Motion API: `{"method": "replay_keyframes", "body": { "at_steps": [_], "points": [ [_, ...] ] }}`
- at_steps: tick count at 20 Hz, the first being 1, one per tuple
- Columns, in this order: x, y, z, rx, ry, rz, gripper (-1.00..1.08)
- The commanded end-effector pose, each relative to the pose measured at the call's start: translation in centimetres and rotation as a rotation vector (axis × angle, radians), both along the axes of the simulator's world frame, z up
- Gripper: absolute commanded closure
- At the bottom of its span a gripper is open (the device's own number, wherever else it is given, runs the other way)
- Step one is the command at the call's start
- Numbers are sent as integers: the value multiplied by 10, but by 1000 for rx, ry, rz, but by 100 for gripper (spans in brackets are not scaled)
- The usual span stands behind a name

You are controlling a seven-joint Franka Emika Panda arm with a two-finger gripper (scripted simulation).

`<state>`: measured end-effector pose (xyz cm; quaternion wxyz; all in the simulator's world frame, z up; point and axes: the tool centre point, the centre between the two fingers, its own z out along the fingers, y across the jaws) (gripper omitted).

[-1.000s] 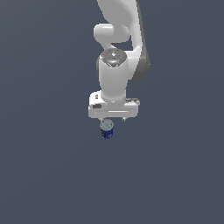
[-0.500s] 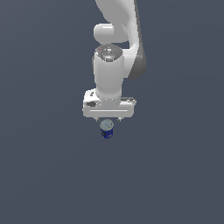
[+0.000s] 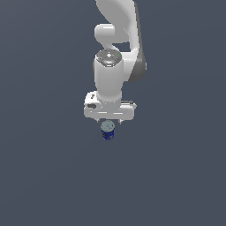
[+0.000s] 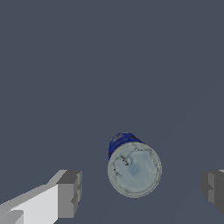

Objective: Pick up the object and move it to a goal position.

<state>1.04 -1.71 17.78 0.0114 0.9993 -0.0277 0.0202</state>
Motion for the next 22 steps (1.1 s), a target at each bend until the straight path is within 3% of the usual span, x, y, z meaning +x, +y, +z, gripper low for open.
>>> {"method": "replay_keyframes", "body": {
  "at_steps": [1,12,22],
  "points": [
    [-3,-1,-7,5,5,-43,-92],
    [-21,-8,-44,27,28,-285,-92],
    [-26,-10,-53,30,35,-348,-92]
  ]
}}
